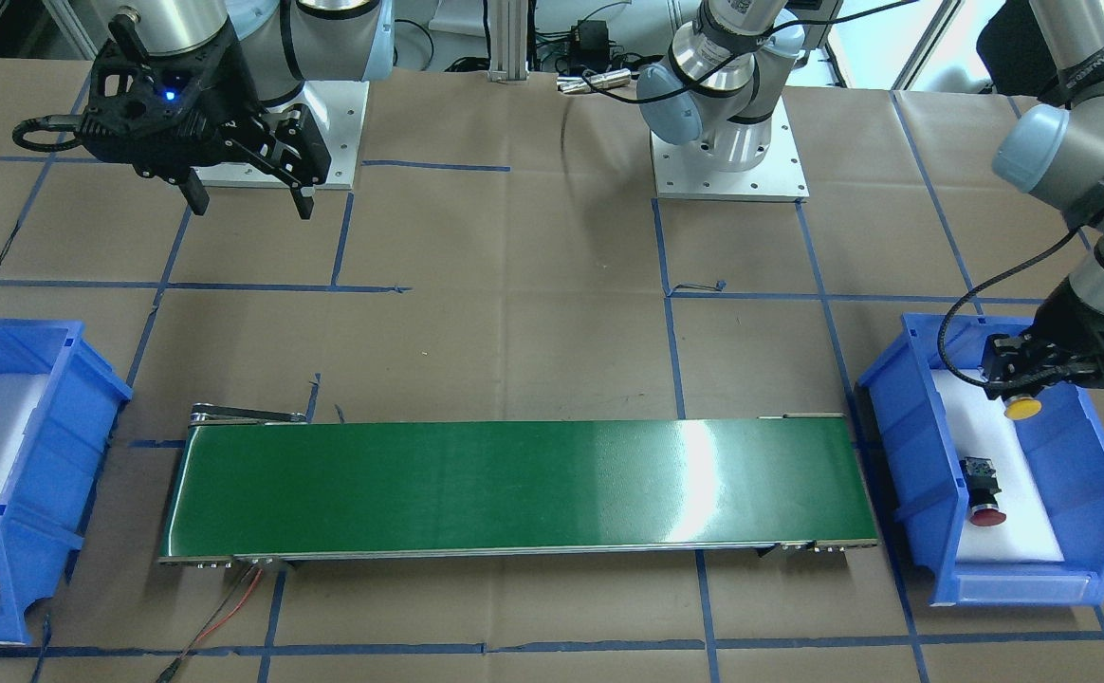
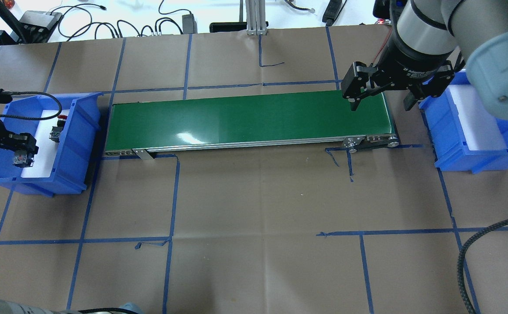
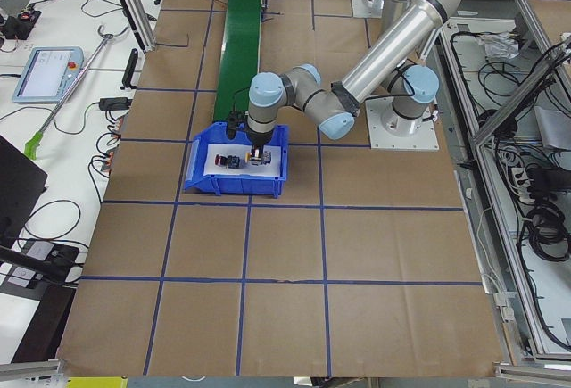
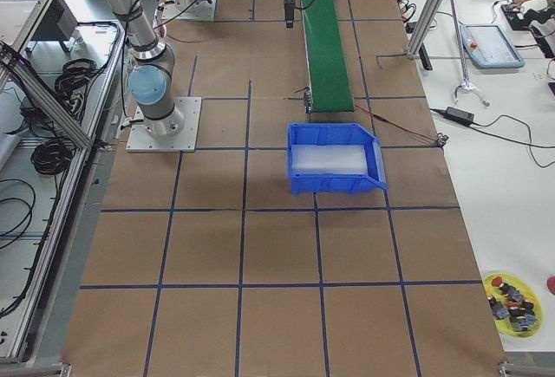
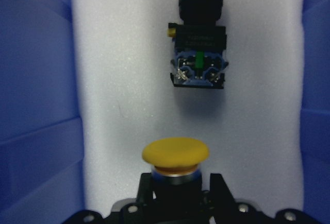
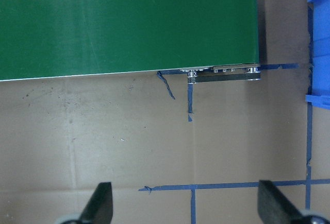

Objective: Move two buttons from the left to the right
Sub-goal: 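Lift the yellow button and place it on the near end of the conveyor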

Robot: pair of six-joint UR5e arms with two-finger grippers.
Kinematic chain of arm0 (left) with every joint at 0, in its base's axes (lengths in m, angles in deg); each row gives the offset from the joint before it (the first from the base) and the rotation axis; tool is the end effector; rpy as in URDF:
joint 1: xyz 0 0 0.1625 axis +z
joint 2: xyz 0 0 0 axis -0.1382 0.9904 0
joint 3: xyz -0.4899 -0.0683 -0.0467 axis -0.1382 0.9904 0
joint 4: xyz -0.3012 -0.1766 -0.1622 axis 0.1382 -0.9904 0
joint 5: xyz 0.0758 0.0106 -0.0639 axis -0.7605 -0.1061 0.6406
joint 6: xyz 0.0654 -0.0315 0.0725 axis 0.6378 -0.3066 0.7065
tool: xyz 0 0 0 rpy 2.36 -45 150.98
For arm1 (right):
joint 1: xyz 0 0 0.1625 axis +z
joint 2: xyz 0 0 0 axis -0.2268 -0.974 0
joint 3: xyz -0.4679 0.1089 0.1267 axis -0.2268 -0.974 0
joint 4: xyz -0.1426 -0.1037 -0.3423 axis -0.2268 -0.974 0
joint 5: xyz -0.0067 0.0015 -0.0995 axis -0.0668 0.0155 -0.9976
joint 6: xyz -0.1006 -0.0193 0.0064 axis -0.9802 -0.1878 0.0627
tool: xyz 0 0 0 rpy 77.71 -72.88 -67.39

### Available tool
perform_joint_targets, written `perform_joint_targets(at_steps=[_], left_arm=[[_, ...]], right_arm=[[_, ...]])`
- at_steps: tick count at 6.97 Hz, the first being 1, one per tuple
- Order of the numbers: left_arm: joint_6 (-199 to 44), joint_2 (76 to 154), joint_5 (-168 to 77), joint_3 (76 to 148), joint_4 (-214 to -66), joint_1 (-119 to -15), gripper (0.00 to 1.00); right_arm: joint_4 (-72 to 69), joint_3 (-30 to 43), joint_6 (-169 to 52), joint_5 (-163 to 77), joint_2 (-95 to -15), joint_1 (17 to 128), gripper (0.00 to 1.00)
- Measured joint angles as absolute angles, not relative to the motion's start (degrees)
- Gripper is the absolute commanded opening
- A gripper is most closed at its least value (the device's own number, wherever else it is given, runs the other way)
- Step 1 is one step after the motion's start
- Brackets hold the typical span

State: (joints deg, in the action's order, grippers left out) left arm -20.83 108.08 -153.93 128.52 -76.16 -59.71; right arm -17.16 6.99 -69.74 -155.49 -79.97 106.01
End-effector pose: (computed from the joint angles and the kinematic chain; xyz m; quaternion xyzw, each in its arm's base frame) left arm 0.2218 -0.5053 0.3783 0.0314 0.9971 -0.0662 0.0214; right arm 0.1559 -0.4194 0.5725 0.0190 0.9992 -0.0351 0.0078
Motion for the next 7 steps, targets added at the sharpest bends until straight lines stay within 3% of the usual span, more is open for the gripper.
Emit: perform_joint_targets(at_steps=[3,7], left_arm=[[-20.9,108.0,-153.9,116.7,-90.6,-60.5,0.11],[-34.5,108.2,-153.8,113.3,-93.5,-73.3,0.11]], right_arm=[[-17.1,6.8,-69.7,-155.5,-80.4,106.0,1.00],[-16.8,7.0,-69.7,-155.5,-80.2,105.9,1.00]])
